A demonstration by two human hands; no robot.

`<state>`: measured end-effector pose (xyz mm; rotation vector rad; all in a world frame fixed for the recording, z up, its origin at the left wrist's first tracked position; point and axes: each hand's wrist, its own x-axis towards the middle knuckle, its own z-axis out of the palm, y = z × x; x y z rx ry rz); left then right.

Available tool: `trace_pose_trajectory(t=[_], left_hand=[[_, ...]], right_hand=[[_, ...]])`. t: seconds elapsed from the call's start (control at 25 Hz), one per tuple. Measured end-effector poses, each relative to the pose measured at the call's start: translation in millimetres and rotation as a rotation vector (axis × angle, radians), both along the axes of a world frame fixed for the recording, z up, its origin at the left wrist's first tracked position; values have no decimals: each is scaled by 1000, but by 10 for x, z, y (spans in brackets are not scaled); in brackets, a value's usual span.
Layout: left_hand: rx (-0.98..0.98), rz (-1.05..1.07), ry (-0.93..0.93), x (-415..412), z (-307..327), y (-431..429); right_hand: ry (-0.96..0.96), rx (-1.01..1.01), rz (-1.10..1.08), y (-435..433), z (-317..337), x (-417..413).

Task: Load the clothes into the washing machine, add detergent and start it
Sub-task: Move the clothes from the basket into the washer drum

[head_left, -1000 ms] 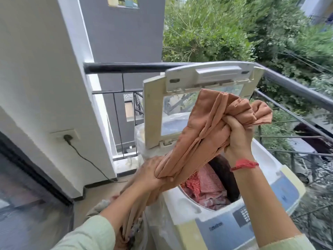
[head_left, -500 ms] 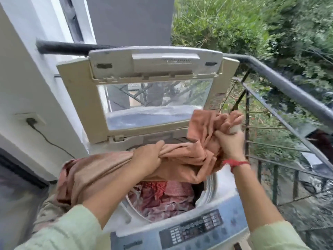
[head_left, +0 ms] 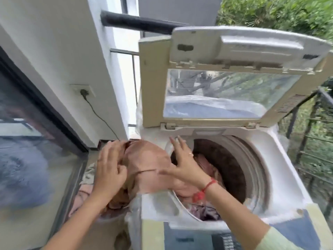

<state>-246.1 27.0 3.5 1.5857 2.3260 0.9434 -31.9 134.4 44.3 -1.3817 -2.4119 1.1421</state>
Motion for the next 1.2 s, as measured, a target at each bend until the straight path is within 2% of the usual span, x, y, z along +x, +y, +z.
trace_pose_trajectory(t=[0.08, 0.12, 0.16, 0.24, 0.28, 0.36, 0.4, 0.48, 0.64, 0.72, 0.8, 0.84, 0.92, 1.0, 1.04, 1.12, 1.16, 1.2], left_hand=[[-436, -17, -16, -472, -519, -215], [-603, -81, -14, -607, -750, -238], [-684, -146, -26, -669, -932, -206], [-680, -226, -131, -659, -1181, -21], [-637, -245, -199, -625, -1250, 94], [-538, -279, -290, -450, -1262, 261], [-513, -272, -323, -390, -1245, 284], [-435, -221, -336, -328, -1233, 254], [-210, 16, -227, -303, -738, -2], [26, 82, -36, -226, -277, -20], [264, 28, 168, 98, 377, 64], [328, -24, 227, 362, 680, 167], [319, -118, 297, 1040, 1099, 498], [162, -199, 370, 1672, 1102, 829], [-31, -278, 378, 1893, 953, 971], [-555, -466, 299, 2100, 551, 1096], [-727, -530, 257, 2096, 383, 1088], [-780, -574, 225, 2036, 266, 1038]], right_hand=[[-195, 26, 189, -266, -67, -666], [-333, 109, 233, -346, -170, -914], [-471, 243, 242, -404, -318, -1082], [-649, 525, 217, -456, -503, -1308], [-707, 592, 203, -461, -544, -1388], [-732, 541, 222, -436, -606, -1417], [-709, 515, 235, -421, -624, -1412], [-596, 600, 253, -417, -524, -1363], [-317, 648, 305, -423, -261, -946], [-132, 742, 193, -351, 63, -526], [33, 814, 55, -210, 407, 33], [101, 866, -26, -129, 575, 337], [183, 994, -172, 119, 763, 1004], [158, 992, -258, 431, 631, 1565], [78, 953, -224, 552, 479, 1744], [-285, 767, 20, 723, -22, 1985], [-557, 565, 175, 741, -283, 1984], [-781, 342, 303, 706, -509, 1957]])
